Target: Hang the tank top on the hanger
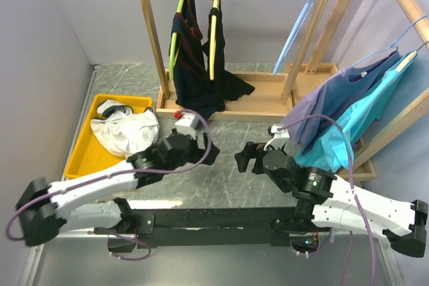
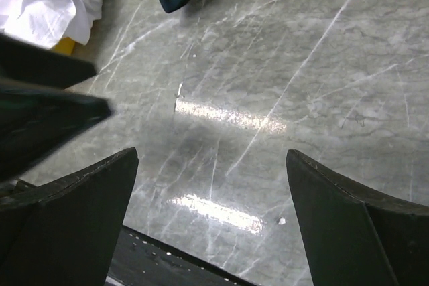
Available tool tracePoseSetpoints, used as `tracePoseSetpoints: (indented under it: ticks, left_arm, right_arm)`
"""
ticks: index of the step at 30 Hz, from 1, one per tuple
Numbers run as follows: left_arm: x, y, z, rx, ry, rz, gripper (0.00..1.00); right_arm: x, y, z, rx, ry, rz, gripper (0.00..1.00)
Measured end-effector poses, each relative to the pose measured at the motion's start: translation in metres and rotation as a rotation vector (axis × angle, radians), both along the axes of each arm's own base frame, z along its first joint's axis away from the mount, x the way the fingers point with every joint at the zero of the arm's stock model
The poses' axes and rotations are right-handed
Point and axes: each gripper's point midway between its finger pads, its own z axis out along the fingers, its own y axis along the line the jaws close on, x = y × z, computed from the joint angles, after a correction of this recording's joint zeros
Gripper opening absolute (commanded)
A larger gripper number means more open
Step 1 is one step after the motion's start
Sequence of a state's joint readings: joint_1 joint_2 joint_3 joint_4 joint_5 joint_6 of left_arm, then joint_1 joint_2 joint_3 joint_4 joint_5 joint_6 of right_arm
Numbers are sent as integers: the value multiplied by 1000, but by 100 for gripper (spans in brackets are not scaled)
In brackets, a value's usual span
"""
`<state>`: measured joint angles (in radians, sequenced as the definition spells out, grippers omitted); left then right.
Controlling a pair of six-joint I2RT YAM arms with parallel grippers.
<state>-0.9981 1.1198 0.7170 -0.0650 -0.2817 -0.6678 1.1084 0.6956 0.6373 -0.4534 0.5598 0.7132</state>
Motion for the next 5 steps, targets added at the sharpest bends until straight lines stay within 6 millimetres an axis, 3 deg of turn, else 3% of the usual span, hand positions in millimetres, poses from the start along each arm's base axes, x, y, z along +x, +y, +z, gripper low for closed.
tracePoseSetpoints:
  ticks: [5]
  left_arm:
    - [-11,26,20,-84,-35,42,99]
  right_arm:
    - [1,0,-6,-1,0,-3,100]
